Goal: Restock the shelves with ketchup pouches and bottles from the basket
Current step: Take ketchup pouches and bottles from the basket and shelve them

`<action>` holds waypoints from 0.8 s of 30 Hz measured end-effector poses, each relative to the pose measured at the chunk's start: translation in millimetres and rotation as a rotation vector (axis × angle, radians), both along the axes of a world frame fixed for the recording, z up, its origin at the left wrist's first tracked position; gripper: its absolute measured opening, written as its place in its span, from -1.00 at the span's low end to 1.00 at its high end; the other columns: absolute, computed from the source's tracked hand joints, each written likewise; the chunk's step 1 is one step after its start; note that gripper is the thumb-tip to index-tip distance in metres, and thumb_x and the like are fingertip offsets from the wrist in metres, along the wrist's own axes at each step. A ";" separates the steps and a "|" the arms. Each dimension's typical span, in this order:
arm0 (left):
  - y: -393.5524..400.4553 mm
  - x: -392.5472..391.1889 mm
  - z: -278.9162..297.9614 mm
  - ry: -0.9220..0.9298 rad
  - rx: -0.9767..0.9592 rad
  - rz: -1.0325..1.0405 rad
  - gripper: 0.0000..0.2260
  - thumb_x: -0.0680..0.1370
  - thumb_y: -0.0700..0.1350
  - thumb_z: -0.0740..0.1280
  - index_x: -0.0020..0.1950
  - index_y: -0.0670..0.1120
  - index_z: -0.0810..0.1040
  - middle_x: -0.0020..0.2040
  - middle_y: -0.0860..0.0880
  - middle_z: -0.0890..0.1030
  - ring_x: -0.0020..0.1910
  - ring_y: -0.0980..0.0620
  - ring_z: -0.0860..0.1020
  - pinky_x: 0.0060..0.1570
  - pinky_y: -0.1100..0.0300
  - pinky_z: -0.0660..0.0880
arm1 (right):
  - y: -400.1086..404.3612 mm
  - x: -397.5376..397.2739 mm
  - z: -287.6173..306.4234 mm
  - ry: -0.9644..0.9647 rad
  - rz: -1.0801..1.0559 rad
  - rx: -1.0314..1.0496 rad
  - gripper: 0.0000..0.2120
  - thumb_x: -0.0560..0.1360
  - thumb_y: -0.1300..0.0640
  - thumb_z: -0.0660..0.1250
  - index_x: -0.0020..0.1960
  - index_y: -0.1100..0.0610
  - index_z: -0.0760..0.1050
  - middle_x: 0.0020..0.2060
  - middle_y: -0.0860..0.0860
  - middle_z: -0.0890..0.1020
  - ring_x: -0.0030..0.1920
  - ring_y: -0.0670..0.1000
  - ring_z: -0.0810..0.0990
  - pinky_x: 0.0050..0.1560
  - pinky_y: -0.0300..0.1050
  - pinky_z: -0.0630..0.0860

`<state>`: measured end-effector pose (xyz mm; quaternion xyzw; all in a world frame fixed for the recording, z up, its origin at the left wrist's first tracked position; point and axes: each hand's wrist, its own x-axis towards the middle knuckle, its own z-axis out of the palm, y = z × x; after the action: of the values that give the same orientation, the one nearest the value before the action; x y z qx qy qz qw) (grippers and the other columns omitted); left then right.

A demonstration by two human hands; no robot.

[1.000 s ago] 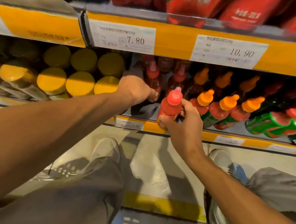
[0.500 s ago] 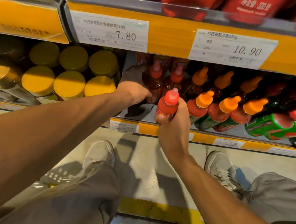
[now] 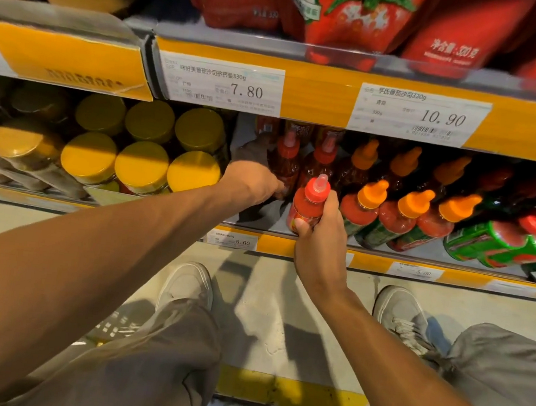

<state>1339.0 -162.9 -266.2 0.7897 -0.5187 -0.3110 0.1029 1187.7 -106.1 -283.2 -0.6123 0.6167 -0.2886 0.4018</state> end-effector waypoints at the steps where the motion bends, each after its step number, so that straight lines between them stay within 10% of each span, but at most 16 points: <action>1: -0.9 1.3 -0.7 -0.012 -0.016 0.002 -0.63 0.52 0.00 0.45 0.23 -0.18 0.55 0.23 -0.14 0.60 0.22 -0.13 0.56 0.13 0.12 0.49 | 0.1 -0.3 1.3 0.014 0.001 0.017 -0.53 0.57 0.30 0.36 0.40 0.05 0.30 0.21 0.05 0.51 0.20 0.09 0.48 0.22 0.09 0.48; 6: 25.6 11.7 31.9 -0.132 -0.058 -0.083 -0.75 0.57 0.03 0.37 -0.08 -0.16 0.51 -0.13 -0.10 0.56 0.02 -0.16 0.59 -0.15 0.12 0.45 | 12.6 -5.3 13.7 0.043 -0.010 0.066 -0.42 0.58 0.23 0.37 0.52 0.13 0.20 0.37 0.09 0.45 0.32 0.13 0.45 0.33 0.11 0.45; 10: 56.8 28.2 62.0 -0.134 -0.038 -0.143 -0.72 0.59 0.06 0.34 0.18 -0.11 0.55 0.10 -0.10 0.63 0.10 -0.10 0.58 0.10 0.02 0.54 | 30.0 -14.4 38.9 0.079 0.031 -0.008 -0.57 0.57 0.16 0.37 0.36 0.10 0.28 0.16 0.00 0.45 0.14 0.03 0.46 0.16 -0.01 0.47; 16: 102.2 29.7 135.4 -0.167 -0.029 -0.194 -0.75 0.60 0.15 0.30 0.03 -0.03 0.54 0.00 -0.03 0.65 -0.09 0.02 0.57 -0.19 0.16 0.44 | 47.9 -27.2 97.0 0.183 0.062 -0.046 -0.69 0.55 -0.02 0.37 0.23 0.02 0.38 0.14 -0.01 0.53 0.16 0.06 0.52 0.13 0.08 0.50; 24: 186.9 24.1 242.6 -0.123 -0.101 -0.020 -0.64 0.60 0.26 0.24 0.13 0.00 0.54 0.04 0.02 0.59 0.03 -0.02 0.54 -0.04 0.11 0.45 | 92.2 -20.9 194.4 0.142 0.411 -0.179 -0.78 0.56 -0.11 0.35 0.10 -0.10 0.36 0.01 -0.13 0.54 0.06 -0.03 0.57 0.08 -0.01 0.54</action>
<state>1363.1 24.0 -23.6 0.7960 -0.5468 -0.2364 0.1072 1166.7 -14.0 -88.8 -0.7770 0.4776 -0.2107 0.3518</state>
